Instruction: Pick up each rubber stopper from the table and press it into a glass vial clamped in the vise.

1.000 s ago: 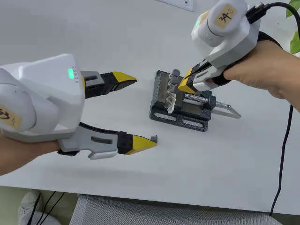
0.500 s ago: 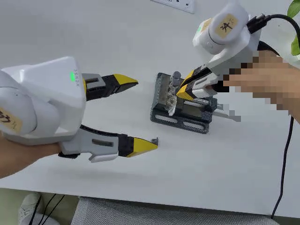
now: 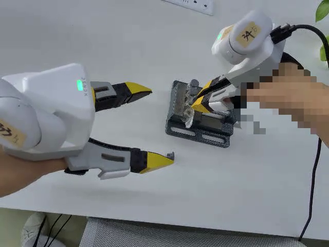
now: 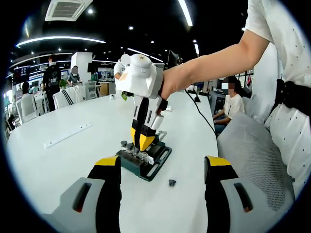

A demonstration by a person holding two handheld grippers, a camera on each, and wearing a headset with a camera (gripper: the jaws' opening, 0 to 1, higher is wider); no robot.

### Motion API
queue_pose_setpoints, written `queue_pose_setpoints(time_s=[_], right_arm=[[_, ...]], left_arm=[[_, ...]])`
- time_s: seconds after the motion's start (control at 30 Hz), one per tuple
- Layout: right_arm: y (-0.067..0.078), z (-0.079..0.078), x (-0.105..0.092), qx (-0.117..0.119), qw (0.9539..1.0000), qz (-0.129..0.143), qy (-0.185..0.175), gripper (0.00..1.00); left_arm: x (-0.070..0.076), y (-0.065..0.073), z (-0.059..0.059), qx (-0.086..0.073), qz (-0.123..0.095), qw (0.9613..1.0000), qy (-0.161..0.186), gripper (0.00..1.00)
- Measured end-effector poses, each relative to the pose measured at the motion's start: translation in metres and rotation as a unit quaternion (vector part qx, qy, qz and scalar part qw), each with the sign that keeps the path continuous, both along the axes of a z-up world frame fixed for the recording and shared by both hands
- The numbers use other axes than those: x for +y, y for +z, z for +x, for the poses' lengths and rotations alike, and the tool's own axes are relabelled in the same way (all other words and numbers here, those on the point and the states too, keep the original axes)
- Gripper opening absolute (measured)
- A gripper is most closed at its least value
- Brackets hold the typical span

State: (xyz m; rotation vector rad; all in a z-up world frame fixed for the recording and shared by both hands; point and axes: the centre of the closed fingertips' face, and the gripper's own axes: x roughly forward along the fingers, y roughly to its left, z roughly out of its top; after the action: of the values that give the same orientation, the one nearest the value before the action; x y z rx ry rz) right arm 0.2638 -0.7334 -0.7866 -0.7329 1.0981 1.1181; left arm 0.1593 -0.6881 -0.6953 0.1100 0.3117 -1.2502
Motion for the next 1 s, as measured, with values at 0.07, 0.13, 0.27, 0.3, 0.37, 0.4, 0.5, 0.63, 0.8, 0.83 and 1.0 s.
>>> queue_pose_setpoints(time_s=[0.07,0.13,0.27,0.3,0.37,0.4,0.5,0.63,0.8,0.83,1.0], right_arm=[[-0.0008,0.0019,-0.0003,-0.003,1.0000,-0.001,0.000,0.09],[-0.0008,0.0013,0.0002,-0.001,1.0000,0.001,-0.001,0.08],[-0.0006,0.0014,0.0001,-0.004,1.0000,0.000,0.000,0.08],[-0.0007,0.0018,0.0000,-0.005,1.0000,0.000,0.000,0.08],[-0.0009,0.0019,-0.0002,-0.004,1.0000,0.000,0.001,0.08],[-0.0008,0.0022,-0.0002,-0.005,1.0000,0.000,0.001,0.07],[-0.0005,0.0023,0.0001,-0.005,1.0000,-0.002,0.005,0.07],[-0.0005,0.0025,-0.0005,-0.006,0.9997,-0.012,0.019,0.07],[0.0004,0.0059,0.0001,-0.005,0.9988,-0.028,0.040,0.06],[0.0009,0.0050,-0.0010,-0.004,0.9985,-0.032,0.044,0.06],[0.0015,0.0058,-0.0019,-0.001,0.9973,-0.046,0.057,0.06]], left_arm=[[0.0000,-0.0001,-0.0005,0.000,0.000,1.0000,0.000,0.68],[0.0007,-0.0005,-0.0005,0.000,0.000,1.0000,0.000,0.68],[0.0014,-0.0010,-0.0001,0.001,0.000,1.0000,0.001,0.68],[0.0014,-0.0012,0.0001,0.000,0.000,1.0000,0.001,0.68],[0.0013,-0.0012,0.0002,0.000,0.000,1.0000,0.000,0.68],[0.0013,-0.0012,0.0003,0.000,0.000,1.0000,0.000,0.68],[0.0012,-0.0009,0.0004,0.001,-0.001,1.0000,0.000,0.68],[0.0021,-0.0014,0.0007,0.001,0.000,1.0000,0.001,0.67],[0.0033,-0.0019,0.0008,0.001,0.000,1.0000,0.003,0.67],[0.0034,-0.0020,0.0006,0.001,-0.001,1.0000,0.003,0.67],[0.0038,-0.0023,0.0006,0.001,-0.002,1.0000,0.004,0.66]])
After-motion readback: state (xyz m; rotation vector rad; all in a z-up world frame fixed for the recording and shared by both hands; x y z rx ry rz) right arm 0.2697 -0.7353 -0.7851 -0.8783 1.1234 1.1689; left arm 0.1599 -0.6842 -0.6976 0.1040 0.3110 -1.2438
